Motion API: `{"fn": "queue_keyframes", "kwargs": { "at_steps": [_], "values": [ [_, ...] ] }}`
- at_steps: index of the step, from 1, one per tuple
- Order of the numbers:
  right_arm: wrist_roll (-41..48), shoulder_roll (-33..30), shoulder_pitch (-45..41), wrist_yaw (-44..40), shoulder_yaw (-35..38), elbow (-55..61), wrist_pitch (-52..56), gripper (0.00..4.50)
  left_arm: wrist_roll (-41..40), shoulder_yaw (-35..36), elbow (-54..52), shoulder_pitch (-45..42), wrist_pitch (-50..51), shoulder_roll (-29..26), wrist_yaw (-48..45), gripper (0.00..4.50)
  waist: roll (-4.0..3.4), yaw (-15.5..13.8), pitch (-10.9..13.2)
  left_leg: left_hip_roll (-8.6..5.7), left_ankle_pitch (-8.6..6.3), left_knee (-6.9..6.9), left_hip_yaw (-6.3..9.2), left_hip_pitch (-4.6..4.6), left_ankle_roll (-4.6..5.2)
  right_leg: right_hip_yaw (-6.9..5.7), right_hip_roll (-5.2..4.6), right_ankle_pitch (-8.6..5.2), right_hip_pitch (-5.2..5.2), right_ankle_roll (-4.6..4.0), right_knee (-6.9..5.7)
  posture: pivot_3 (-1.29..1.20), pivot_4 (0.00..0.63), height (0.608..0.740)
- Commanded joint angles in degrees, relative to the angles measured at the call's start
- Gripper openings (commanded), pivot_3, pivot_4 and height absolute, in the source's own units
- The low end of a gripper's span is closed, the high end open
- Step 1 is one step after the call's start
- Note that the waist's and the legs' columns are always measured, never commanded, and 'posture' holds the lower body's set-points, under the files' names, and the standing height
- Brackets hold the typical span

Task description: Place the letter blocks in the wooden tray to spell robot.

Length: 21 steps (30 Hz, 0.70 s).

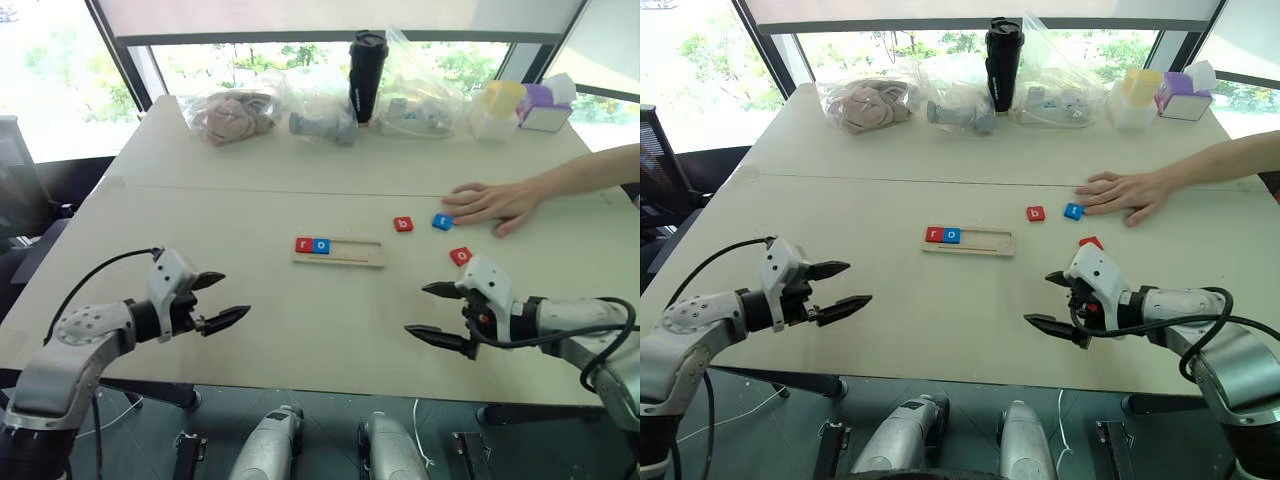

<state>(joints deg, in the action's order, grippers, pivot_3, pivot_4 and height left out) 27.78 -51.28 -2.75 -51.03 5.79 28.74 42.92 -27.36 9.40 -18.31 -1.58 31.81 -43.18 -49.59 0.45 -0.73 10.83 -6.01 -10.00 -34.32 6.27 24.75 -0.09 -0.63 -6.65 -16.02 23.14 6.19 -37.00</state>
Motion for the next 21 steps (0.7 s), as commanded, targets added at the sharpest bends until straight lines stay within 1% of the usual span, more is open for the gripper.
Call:
{"fn": "queue_keyframes", "kwargs": {
  "at_steps": [1, 5, 21],
  "values": [
    [-0.16, -0.38, -0.37, 0.25, 0.43, 0.64, -0.84, 4.42, 0.48, 0.94, -0.89, -0.12, -1.58, -0.46, 0.13, 4.50, 0.00, 0.00, 0.00, 0.00, 0.00, 0.00, 0.00, 0.00, 0.00, 0.00, 0.00, 0.00, 0.00, 0.00, 0.00, 0.00, 0.150, 0.740],
    [-0.08, -0.05, -0.73, 0.73, 0.02, 0.73, -0.59, 4.42, -1.20, 1.48, -1.16, -0.84, -0.18, 0.10, -0.15, 4.50, 0.00, 0.00, 0.00, 0.00, 0.00, 0.00, 0.00, 0.00, -0.01, 0.00, 0.00, 0.00, 0.00, 0.00, 0.00, 0.00, 0.150, 0.740],
    [-1.08, 0.94, -3.08, 1.91, -2.10, -1.91, -1.18, 4.42, -0.98, 0.61, -0.60, -0.81, -0.31, -0.05, -0.82, 4.50, 0.00, 0.04, 0.00, 0.00, 0.00, 0.00, 0.00, 0.00, 0.00, 0.00, 0.00, 0.00, 0.01, 0.00, 0.00, 0.00, 0.150, 0.740]
  ]
}}
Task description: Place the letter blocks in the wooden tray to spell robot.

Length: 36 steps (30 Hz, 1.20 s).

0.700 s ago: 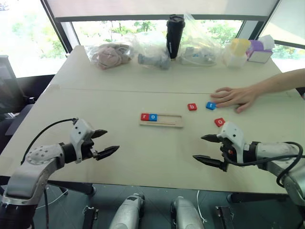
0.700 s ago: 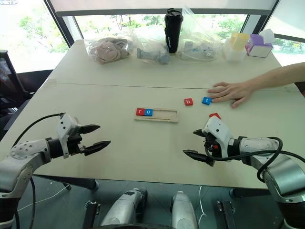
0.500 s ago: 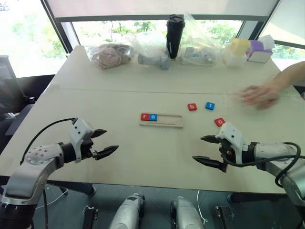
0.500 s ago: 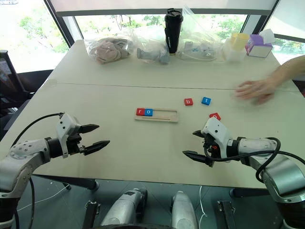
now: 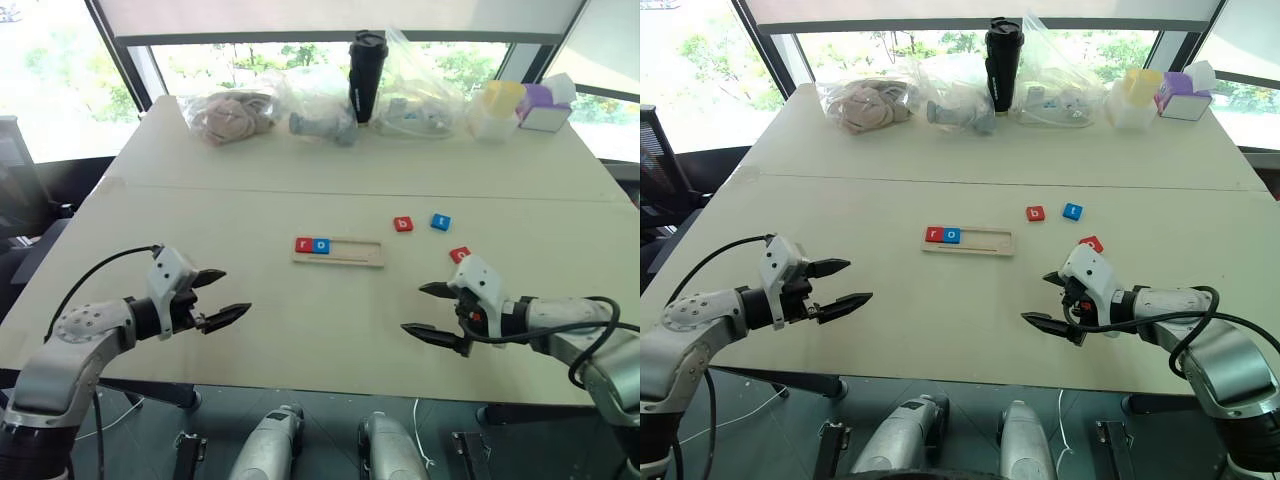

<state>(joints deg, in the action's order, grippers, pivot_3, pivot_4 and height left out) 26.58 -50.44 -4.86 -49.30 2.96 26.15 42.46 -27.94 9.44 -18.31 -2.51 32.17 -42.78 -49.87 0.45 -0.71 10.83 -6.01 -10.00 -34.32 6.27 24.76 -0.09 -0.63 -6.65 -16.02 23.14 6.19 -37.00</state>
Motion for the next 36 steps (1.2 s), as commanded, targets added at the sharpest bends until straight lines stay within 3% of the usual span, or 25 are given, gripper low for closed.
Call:
{"fn": "queue_keyframes", "kwargs": {
  "at_steps": [1, 14, 23, 28, 36],
  "values": [
    [0.13, 0.09, -1.02, 0.20, 0.80, 0.65, -0.70, 4.42, -0.41, 0.52, -0.54, 0.14, -0.63, -0.50, -0.67, 4.50, 0.00, 0.01, 0.00, 0.00, 0.00, 0.00, 0.00, 0.00, 0.00, 0.00, 0.00, 0.00, 0.00, 0.00, 0.00, 0.00, 0.150, 0.740],
    [0.38, 1.59, -1.63, 2.03, 1.30, 0.79, -0.18, 4.42, 5.07, -1.17, 6.17, -4.47, -5.93, -2.43, -2.46, 4.50, 0.00, 0.02, 0.00, 0.00, 0.01, 0.00, 0.00, 0.00, 0.01, 0.00, 0.00, 0.00, 0.01, 0.00, 0.00, 0.00, 0.150, 0.740],
    [8.56, 5.67, -6.41, 6.70, 4.79, 6.71, 7.45, 4.42, 13.82, -11.23, 32.63, -28.63, -20.69, -3.48, -15.60, 4.50, 0.04, -0.08, 0.00, -0.04, 0.05, -0.01, 0.03, 0.02, 0.08, -0.04, 0.02, 0.04, 0.02, 0.03, 0.02, 0.00, 0.150, 0.740],
    [10.22, 8.32, -7.07, 10.98, 4.10, 10.55, 9.88, 4.42, 17.72, -15.97, 44.56, -38.40, -28.13, 0.63, -20.73, 4.50, 0.05, 0.02, 0.00, -0.09, 0.09, 0.03, 0.02, 0.21, 0.14, -0.04, -0.01, 0.27, 0.23, 0.44, -0.05, 0.00, 0.150, 0.740],
    [11.33, 9.96, -7.69, 14.83, 3.21, 12.96, 11.81, 4.42, 24.64, -21.67, 70.60, -53.39, -41.63, 12.63, -24.79, 4.50, 0.08, -0.01, 0.02, -0.10, 0.08, -0.44, 0.10, 0.40, 0.21, -0.19, 0.08, 0.37, 0.17, 0.60, -0.10, 0.00, 0.150, 0.740]
  ]
}}
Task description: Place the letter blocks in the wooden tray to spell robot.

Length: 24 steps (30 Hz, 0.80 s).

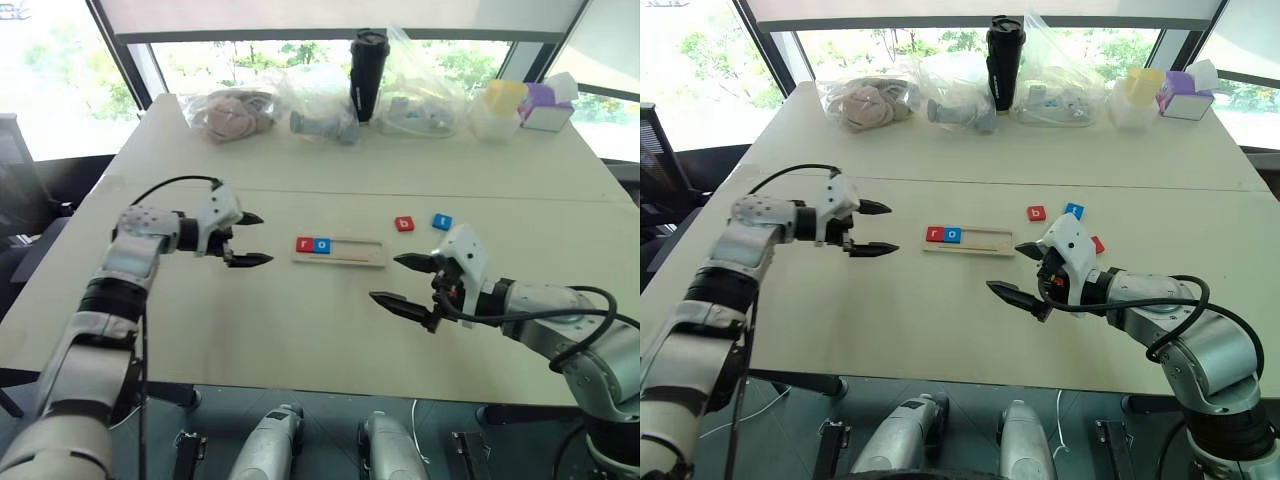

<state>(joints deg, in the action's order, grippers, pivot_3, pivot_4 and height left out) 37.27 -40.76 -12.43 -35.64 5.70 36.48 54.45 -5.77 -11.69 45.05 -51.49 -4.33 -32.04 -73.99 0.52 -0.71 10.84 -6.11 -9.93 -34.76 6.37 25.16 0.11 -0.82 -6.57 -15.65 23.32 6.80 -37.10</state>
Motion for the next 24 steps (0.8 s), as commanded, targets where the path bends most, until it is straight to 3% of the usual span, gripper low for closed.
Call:
{"fn": "queue_keyframes", "kwargs": {
  "at_steps": [1, 8, 18, 21, 24],
  "values": [
    [0.61, 0.26, 0.26, 1.60, 0.61, 2.84, -0.15, 4.42, 3.50, -0.94, 10.73, -6.10, -6.75, 3.18, -0.44, 4.50, 0.00, 0.00, 0.00, 0.00, -0.03, -0.17, 0.05, 0.14, 0.05, -0.04, 0.05, 0.04, 0.05, 0.07, -0.01, 0.00, 0.150, 0.740],
    [0.74, 1.04, 3.83, 5.47, 1.22, 5.90, 0.42, 4.42, 10.07, -2.01, 25.33, -12.96, -13.54, 9.82, 4.78, 4.50, 0.04, 0.03, 0.02, -0.10, -0.08, -0.46, 0.00, 0.26, 0.16, -0.04, 0.08, 0.19, 0.03, 0.33, -0.03, 0.00, 0.150, 0.740],
    [1.05, 2.26, 6.54, 9.98, 1.66, 8.81, 1.17, 4.42, 17.41, -3.57, 30.70, -14.68, -14.38, 14.13, 6.49, 4.50, 0.06, 0.01, 0.01, -0.10, -0.08, -0.53, 0.02, 0.19, 0.17, -0.05, 0.12, 0.20, -0.06, 0.35, -0.10, 0.00, 0.150, 0.740],
    [1.19, 2.41, 7.12, 10.95, 1.92, 9.30, 1.35, 4.50, 18.20, -3.43, 31.12, -14.39, -13.66, 14.46, 5.60, 3.65, 0.08, 0.02, -0.02, -0.10, -0.08, -0.54, 0.02, 0.17, 0.17, -0.05, 0.13, 0.20, -0.09, 0.35, -0.11, 0.00, 0.150, 0.740],
    [1.32, 2.52, 7.30, 11.59, 1.87, 9.36, 1.38, 4.50, 18.29, -3.08, 31.07, -14.01, -13.65, 14.47, 4.54, 2.50, 0.08, 0.03, -0.05, -0.09, -0.08, -0.58, 0.03, 0.15, 0.17, -0.05, 0.14, 0.20, -0.13, 0.37, -0.13, 0.00, 0.150, 0.740]
  ]
}}
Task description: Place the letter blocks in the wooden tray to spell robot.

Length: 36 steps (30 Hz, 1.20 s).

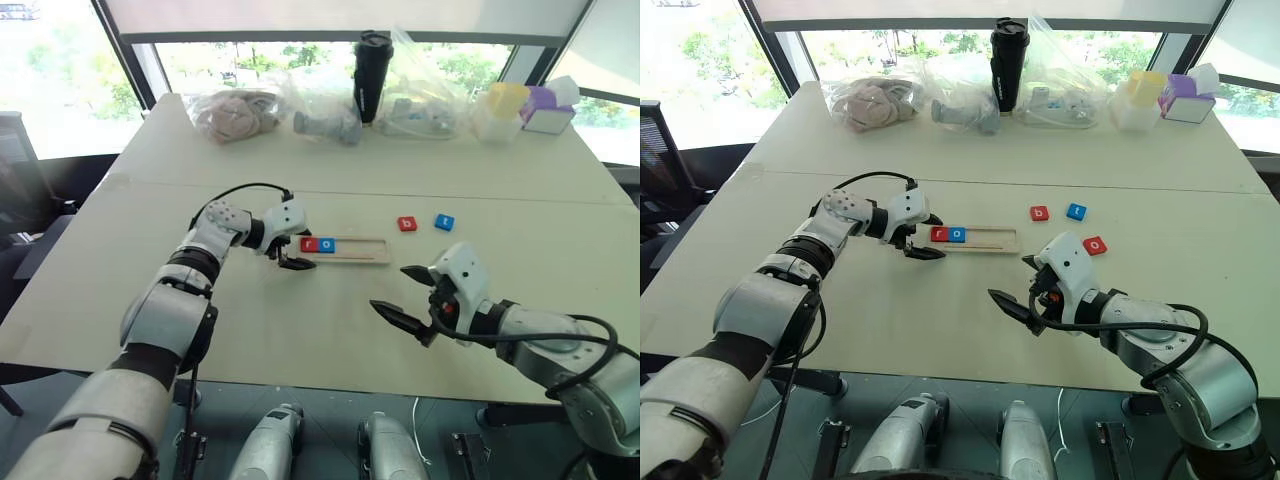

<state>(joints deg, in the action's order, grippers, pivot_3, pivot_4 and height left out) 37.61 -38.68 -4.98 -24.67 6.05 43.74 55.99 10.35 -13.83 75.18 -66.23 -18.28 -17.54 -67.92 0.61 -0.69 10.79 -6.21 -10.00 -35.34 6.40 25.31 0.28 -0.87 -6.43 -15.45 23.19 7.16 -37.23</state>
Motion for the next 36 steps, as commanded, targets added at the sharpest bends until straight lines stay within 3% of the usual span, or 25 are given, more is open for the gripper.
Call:
{"fn": "queue_keyframes", "kwargs": {
  "at_steps": [1, 6, 11, 17, 26, 36],
  "values": [
    [1.01, 0.42, -0.18, 0.72, 1.42, 2.03, -0.18, 4.50, 2.26, -0.88, 0.89, 0.86, 0.20, -0.08, -1.73, 2.47, 0.00, 0.02, -0.01, 0.00, 0.00, 0.00, 0.00, -0.01, 0.00, 0.00, 0.00, 0.00, -0.01, 0.00, 0.00, 0.00, 0.150, 0.740],
    [0.96, -0.22, -0.84, 0.20, 1.30, 0.57, -0.71, 4.50, 1.60, -0.11, 0.30, 1.29, -0.80, -0.50, -2.19, 2.47, 0.00, 0.03, -0.01, 0.01, 0.00, -0.01, 0.00, -0.02, 0.00, 0.00, 0.01, 0.00, -0.02, 0.00, -0.01, 0.00, 0.150, 0.740],
    [0.80, -1.59, -1.12, -1.38, 2.77, -1.16, -1.27, 4.50, -0.63, 1.58, -2.15, 2.31, -3.65, -1.39, -8.42, 2.47, 0.00, 0.08, -0.01, 0.01, 0.00, 0.00, 0.00, -0.02, 0.00, 0.00, 0.01, 0.00, -0.01, 0.00, -0.01, 0.00, 0.150, 0.740],
    [-0.25, -3.11, -0.27, -3.55, 3.36, -3.77, -2.70, 4.50, -6.34, 1.86, -18.26, 11.51, -4.01, -3.15, -19.14, 2.47, -0.01, 0.15, -0.02, 0.02, 0.00, 0.02, 0.00, 0.00, 0.00, 0.02, -0.02, 0.01, 0.02, -0.02, 0.00, 0.00, 0.150, 0.740],
    [-1.66, -3.22, -0.34, -4.99, 1.83, -5.78, -4.16, 4.50, -5.40, -1.19, -41.34, 22.60, 7.36, -7.29, -15.31, 2.47, -0.04, 0.18, -0.03, 0.05, 0.00, 0.01, 0.01, -0.02, 0.00, 0.12, -0.05, 0.02, 0.02, -0.04, 0.00, 0.00, 0.150, 0.740],
    [-3.18, -1.29, 0.06, -4.63, 0.38, -6.78, -5.58, 4.50, -5.91, -3.56, -54.34, 27.02, 17.60, -11.81, -14.20, 2.47, -0.05, 0.31, -0.03, 0.08, 0.00, 0.02, 0.01, -0.02, 0.00, 0.14, -0.03, 0.02, 0.04, -0.05, 0.00, 0.00, 0.150, 0.740]
  ]
}}
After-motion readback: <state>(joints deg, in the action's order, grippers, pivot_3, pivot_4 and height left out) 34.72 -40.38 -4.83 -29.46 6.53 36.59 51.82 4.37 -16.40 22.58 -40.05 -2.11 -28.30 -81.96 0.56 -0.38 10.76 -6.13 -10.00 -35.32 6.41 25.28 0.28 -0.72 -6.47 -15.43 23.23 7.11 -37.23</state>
